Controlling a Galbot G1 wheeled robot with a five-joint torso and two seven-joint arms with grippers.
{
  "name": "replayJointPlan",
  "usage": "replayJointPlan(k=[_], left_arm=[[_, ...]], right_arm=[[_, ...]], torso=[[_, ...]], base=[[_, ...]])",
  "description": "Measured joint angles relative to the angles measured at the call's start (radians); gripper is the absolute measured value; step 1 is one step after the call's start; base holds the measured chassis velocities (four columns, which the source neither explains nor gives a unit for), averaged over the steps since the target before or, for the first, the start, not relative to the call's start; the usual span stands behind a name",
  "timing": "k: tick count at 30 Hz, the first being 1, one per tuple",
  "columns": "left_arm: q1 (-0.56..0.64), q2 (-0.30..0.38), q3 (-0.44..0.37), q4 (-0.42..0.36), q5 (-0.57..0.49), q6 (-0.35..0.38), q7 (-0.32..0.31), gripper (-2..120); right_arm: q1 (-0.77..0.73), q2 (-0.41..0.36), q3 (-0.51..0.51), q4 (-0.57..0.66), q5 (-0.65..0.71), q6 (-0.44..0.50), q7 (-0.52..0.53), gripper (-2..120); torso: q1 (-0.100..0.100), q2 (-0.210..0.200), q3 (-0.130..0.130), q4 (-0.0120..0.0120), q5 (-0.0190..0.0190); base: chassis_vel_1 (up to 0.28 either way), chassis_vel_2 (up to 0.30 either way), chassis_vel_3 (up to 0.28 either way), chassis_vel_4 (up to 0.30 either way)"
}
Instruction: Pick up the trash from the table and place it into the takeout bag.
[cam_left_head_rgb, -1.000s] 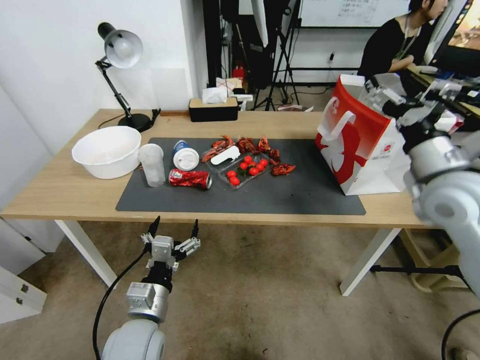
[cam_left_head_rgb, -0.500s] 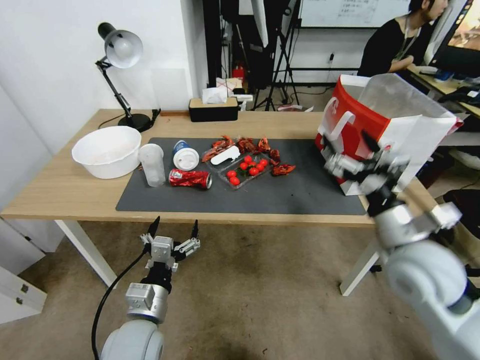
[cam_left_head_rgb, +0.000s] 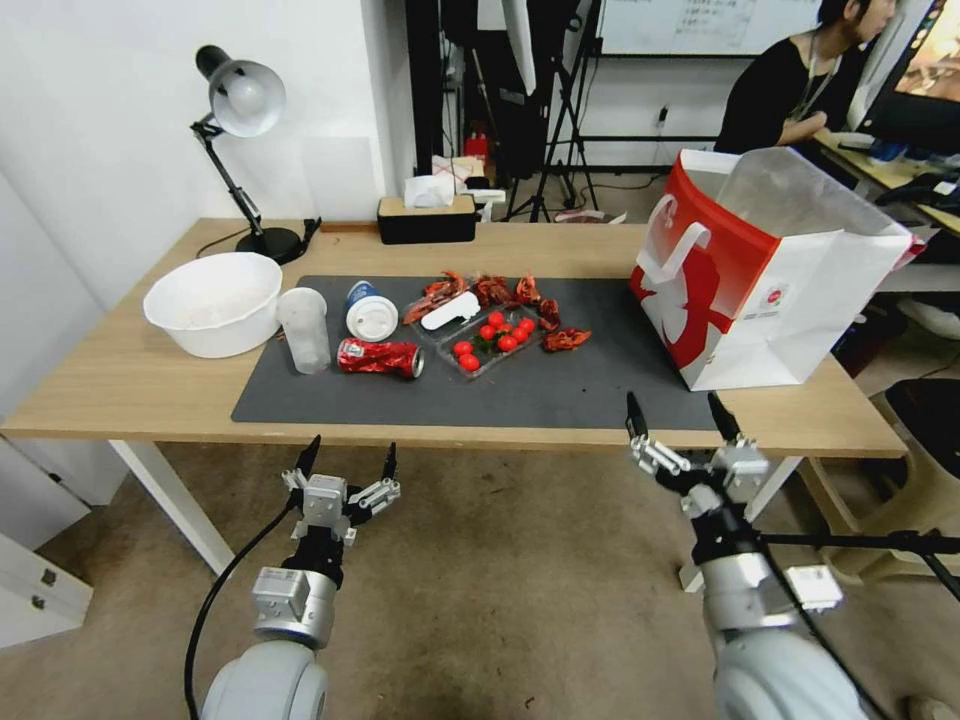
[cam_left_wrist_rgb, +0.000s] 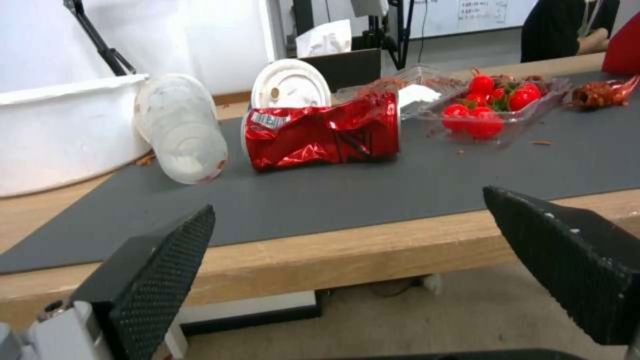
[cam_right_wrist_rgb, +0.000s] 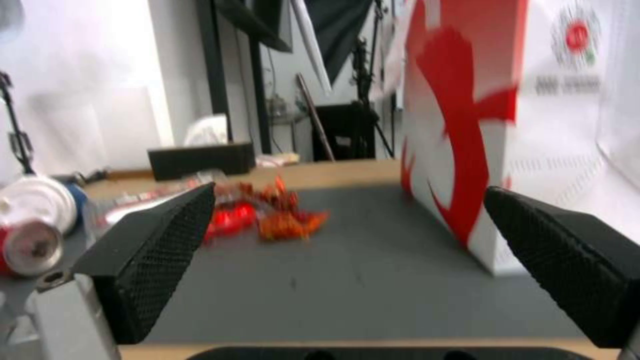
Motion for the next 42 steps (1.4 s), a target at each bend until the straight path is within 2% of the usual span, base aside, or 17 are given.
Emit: replayJointPlan(k=[3,8,16,28,36,42], left_arm=[[-0.001,0.003,0.001,0.007,-0.002,-0.002,0.0,100],[-0.002,0.008,0.001,0.011,-0.002,-0.004,0.0,100],[-0.004,0.01,0.0,0.019,-0.002,-0.004,0.0,100],[-0.035,0.025,0.009,0.037,-0.022,-0.007,0.006,100],[-0.108,0.112,0.018,0.067,-0.066,-0.008,0.064,100],[-0.157,0.175,0.01,0.095,-0.103,-0.011,0.082,100]], right_arm=[[-0.043,0.037,-0.034,-0.054,-0.068,0.046,0.04,100],[-0.047,0.055,-0.047,-0.121,-0.083,0.087,0.057,100],[-0.03,0.065,-0.061,-0.166,-0.078,0.092,0.064,100],[-0.027,0.067,-0.06,-0.17,-0.077,0.091,0.065,100],[-0.022,0.07,-0.051,-0.164,-0.078,0.087,0.065,100],[-0.01,0.071,-0.055,-0.163,-0.079,0.078,0.065,100]], torso=[[0.0,0.0,0.0,0.0,0.0001],[0.0,0.0,0.0,0.0,0.0002],[0.0,0.0,0.0,0.0001,0.0002],[0.0,0.0,0.0,0.0,0.0001],[0.0,0.0,0.0,-0.0001,0.0],[0.0,0.0,0.0,0.0002,0.0001]], base=[[0.0,0.0,0.0,0.0],[0.0,0.0,0.0,0.0],[0.0,0.0,0.0,0.0],[0.0,0.0,0.0,0.0],[0.0,0.0,0.0,0.0],[0.0,0.0,0.0,0.0]])
